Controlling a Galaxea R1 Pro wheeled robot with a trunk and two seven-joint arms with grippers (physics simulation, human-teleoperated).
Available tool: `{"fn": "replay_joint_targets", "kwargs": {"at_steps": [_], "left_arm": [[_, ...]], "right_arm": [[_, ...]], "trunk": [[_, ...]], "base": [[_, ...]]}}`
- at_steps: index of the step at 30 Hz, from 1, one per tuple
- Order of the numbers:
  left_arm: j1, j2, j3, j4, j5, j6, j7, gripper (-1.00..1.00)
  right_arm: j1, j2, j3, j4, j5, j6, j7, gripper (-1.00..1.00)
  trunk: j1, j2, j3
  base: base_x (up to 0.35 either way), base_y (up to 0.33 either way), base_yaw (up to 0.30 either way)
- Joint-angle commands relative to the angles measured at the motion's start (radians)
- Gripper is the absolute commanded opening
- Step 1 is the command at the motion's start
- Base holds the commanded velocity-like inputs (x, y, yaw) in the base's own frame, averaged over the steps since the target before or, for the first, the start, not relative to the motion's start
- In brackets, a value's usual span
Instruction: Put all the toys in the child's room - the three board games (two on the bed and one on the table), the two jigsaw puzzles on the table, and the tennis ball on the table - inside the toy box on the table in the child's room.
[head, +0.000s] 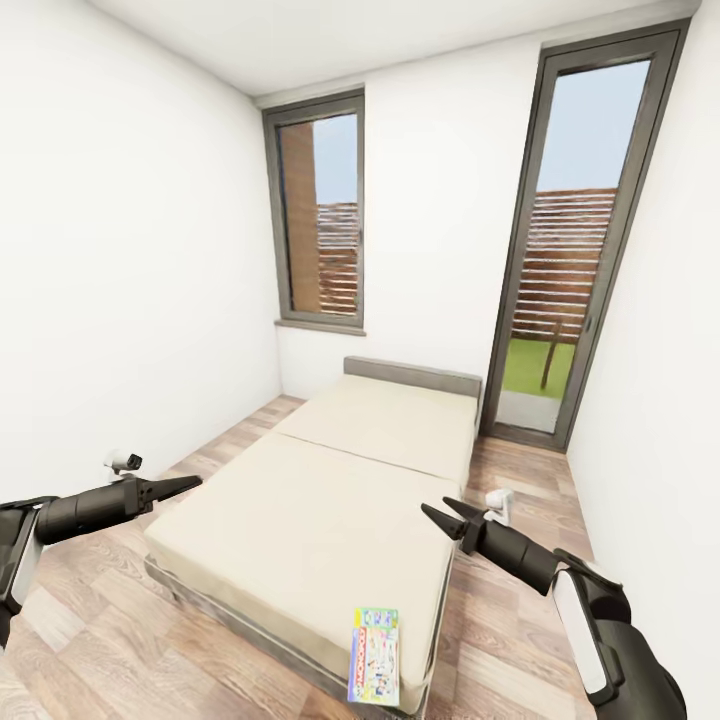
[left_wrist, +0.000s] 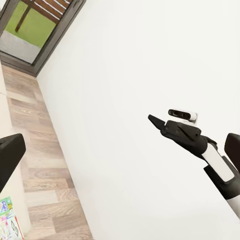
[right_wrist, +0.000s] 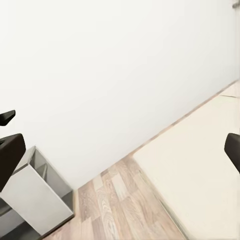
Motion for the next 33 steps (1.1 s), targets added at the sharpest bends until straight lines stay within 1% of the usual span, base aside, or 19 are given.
{"fn": "replay_joint_targets", "kwargs": {"at_steps": [1, 12, 22, 28, 33], "left_arm": [[0.0, 0.0, 0.0, 0.0, -0.001, 0.011, -0.004, 1.0], [0.0, 0.0, 0.0, 0.0, -0.001, 0.011, -0.004, 1.0], [0.0, 0.0, 0.0, 0.0, -0.001, 0.011, -0.004, 1.0], [0.0, 0.0, 0.0, 0.0, -0.002, 0.011, -0.004, 1.0], [0.0, 0.0, 0.0, 0.0, -0.002, 0.011, -0.004, 1.0]], "right_arm": [[0.0, 0.0, 0.0, 0.001, -0.007, 0.008, 0.001, 1.0], [-0.001, 0.0, -0.001, 0.002, -0.006, 0.007, 0.001, 1.0], [-0.001, 0.0, -0.001, 0.002, -0.007, 0.006, 0.001, 1.0], [-0.001, 0.0, -0.001, 0.002, -0.007, 0.006, 0.0, 1.0], [-0.001, 0.001, -0.001, 0.002, -0.007, 0.002, 0.0, 1.0]], "trunk": [[0.0, -0.001, -0.002], [0.0, -0.001, -0.009], [0.0, -0.001, -0.01], [0.0, -0.001, -0.01], [0.0, -0.001, -0.01]], "base": [[0.0, 0.0, -0.185], [0.0, 0.0, -0.242], [0.0, 0.004, -0.272], [0.0, 0.073, -0.277], [0.0, 0.161, -0.277]]}}
